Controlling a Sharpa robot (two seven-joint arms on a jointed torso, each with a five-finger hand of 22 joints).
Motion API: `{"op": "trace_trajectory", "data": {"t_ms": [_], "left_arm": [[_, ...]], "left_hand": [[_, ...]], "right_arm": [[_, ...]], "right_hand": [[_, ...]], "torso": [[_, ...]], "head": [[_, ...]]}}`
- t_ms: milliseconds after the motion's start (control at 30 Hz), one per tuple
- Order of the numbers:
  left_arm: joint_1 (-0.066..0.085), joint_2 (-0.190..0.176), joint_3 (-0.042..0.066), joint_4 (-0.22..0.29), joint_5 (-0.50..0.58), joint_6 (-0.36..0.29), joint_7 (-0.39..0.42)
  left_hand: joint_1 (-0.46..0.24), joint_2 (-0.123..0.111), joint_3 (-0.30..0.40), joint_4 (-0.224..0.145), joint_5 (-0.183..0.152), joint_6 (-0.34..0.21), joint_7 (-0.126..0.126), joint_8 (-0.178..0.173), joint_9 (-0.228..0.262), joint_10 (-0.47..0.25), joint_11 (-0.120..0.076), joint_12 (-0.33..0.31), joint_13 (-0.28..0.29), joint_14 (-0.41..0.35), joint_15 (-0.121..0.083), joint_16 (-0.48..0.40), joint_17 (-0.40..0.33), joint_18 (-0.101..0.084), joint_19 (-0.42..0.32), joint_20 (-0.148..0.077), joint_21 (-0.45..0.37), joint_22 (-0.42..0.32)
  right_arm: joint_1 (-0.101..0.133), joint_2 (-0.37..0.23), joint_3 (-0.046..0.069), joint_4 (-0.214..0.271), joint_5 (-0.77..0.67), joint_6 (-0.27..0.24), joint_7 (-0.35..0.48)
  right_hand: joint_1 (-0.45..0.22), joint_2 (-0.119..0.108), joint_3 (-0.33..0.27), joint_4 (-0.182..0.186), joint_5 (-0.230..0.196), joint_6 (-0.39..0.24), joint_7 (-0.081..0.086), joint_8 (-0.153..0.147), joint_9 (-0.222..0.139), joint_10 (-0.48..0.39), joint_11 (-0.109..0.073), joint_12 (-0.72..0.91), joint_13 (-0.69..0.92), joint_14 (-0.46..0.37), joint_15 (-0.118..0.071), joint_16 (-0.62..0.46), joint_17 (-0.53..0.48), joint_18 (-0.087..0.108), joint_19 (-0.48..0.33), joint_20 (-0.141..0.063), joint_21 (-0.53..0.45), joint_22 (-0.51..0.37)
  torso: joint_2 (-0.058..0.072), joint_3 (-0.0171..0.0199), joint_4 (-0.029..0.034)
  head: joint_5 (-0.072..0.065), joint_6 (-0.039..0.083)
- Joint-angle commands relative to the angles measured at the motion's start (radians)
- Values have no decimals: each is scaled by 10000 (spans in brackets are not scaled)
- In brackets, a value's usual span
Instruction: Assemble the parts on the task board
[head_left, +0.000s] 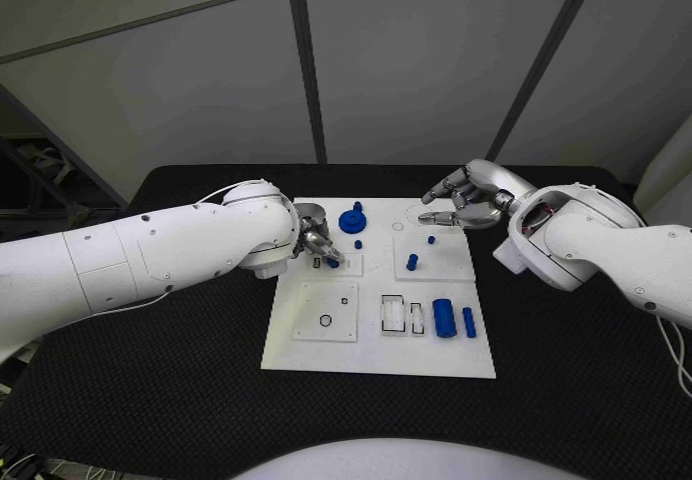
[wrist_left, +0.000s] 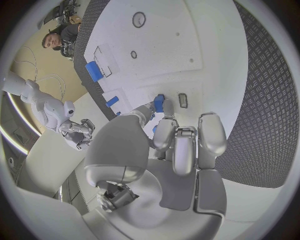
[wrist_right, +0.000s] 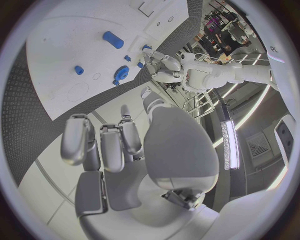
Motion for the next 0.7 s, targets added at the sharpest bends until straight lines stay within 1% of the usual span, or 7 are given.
{"op": "trace_trajectory", "data": {"t_ms": [33, 133, 167, 233, 700], "left_arm": [[-73, 37, -45, -13, -57, 262, -145], [-77, 50, -46, -31, -57, 241, -141], [-78, 54, -46, -37, -57, 233, -140], [-80, 63, -46, -47, -57, 214, -143], [-82, 79, -46, -88, -57, 257, -219]], "left_hand": [[-203, 5, 244, -310, -252, 157, -25, -48, 37, 222, -67, -22, 1114, 917, -58, 62, 2165, -363, 94, -4, -57, 31], [-328, 1, 67, -167, -419, 221, -34, -73, 70, 235, -73, -19, 1136, 920, -67, 69, 2173, -365, 110, -14, -57, 50], [-441, -21, -35, -63, -471, 241, -30, -82, 83, 238, -72, -22, 1142, 916, -62, 58, 2158, -365, 107, -12, -65, 44], [-529, -43, -164, 59, -503, 262, -34, -103, 108, 237, -73, -48, 1147, 913, -66, 50, 2147, -363, 109, -15, -73, 45], [-637, -60, -423, 338, -492, 373, -55, -118, 191, 285, -83, 35, 1203, 931, -87, 96, 2209, -371, 150, -32, -57, 100]], "right_arm": [[22, 5, 8, 4, -27, 44, 78], [22, 8, 8, 1, -27, 36, 75], [22, 9, 8, 0, -27, 28, 71], [22, 8, 8, -2, -27, 15, 64], [22, 2, 8, -6, -27, 22, 50]], "right_hand": [[10, -5, -3, 52, 55, 71, -11, -37, 9, 22, -69, -23, 352, 478, -91, -66, 271, 186, -29, -8, -38, -10], [6, -3, -4, 58, 55, 74, -11, -37, 11, 21, -70, -25, 350, 478, -92, -70, 266, 187, -30, -8, -43, -15], [2, -2, -5, 64, 55, 77, -12, -37, 13, 20, -70, -27, 348, 477, -92, -74, 263, 188, -31, -9, -47, -19], [2, -2, -5, 64, 55, 77, -12, -37, 13, 20, -70, -27, 348, 477, -92, -74, 263, 188, -31, -9, -47, -19], [-4, 5, -4, 74, 56, 80, -12, -37, 16, 14, -71, -38, 338, 474, -92, -85, 248, 190, -35, -9, -55, -29]], "torso": [[0, 2, -1], [0, 1, -4], [1, 2, -4], [4, 3, -5], [-6, 1, 5]], "head": [[0, -9], [2, -25], [7, -32], [8, -30], [-5, -63]]}}
